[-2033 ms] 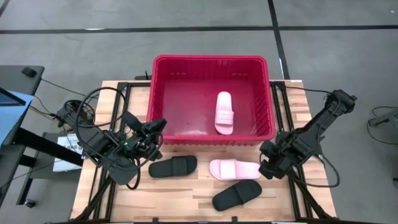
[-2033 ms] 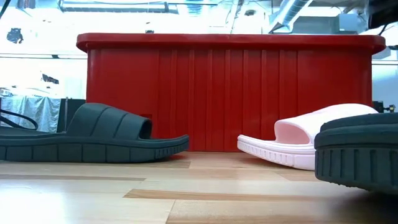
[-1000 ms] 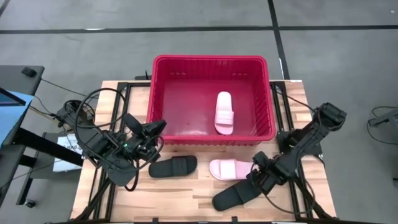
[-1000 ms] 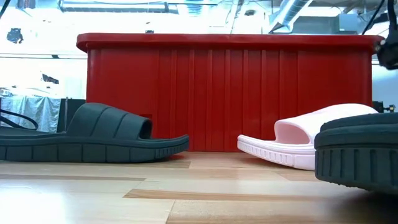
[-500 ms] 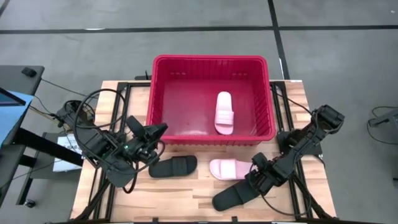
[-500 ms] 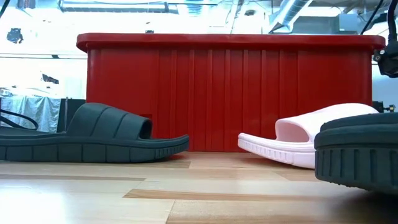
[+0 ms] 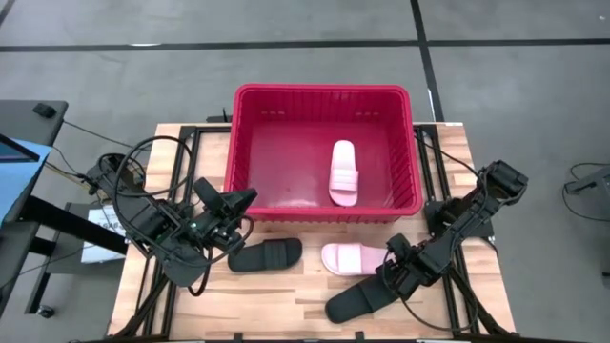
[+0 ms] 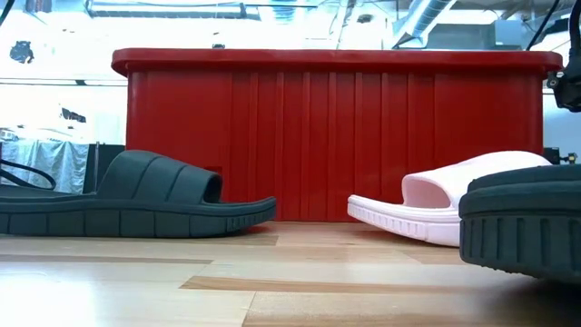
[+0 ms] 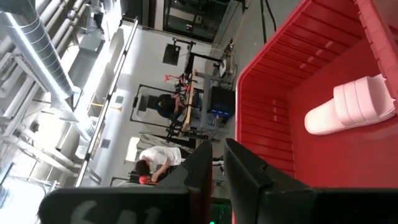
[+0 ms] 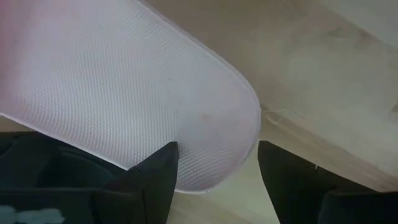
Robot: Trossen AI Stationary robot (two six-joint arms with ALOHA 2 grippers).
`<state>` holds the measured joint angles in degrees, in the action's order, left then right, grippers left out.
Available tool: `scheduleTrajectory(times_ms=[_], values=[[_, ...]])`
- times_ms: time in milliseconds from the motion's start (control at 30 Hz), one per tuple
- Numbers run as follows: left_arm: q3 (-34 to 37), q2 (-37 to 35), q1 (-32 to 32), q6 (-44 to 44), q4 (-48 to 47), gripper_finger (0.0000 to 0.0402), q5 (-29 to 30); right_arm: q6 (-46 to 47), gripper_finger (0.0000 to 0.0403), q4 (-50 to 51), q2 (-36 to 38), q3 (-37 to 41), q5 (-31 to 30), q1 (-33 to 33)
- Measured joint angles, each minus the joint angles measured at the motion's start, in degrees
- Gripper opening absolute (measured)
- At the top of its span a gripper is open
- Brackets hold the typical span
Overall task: Pick and place slides into bin
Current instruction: Put the pink slide into the bin
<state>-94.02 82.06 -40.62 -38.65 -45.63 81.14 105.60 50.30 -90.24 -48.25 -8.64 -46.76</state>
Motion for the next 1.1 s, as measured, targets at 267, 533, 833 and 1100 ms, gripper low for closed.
scheduleTrajectory(times_ms=[267,533,833,1100], values=[[0.02,0.00,0.00,-2.32,0.11,0.0034,0.00,0.48,0.0216,0.11,0.04,-0.04,2.42,-0.35],[0.02,0.00,-0.09,-2.15,0.13,0.0034,0.02,0.46,0.0216,4.53,0.04,-0.17,2.77,-1.64],[0.02,0.02,-0.09,-1.95,0.13,0.0034,0.02,-1.05,0.0216,17.66,0.04,-8.33,-1.46,-1.50],[0.02,0.02,-0.09,-1.29,0.11,0.0034,0.02,-5.74,0.0216,13.42,0.04,-17.22,-19.66,-0.92]])
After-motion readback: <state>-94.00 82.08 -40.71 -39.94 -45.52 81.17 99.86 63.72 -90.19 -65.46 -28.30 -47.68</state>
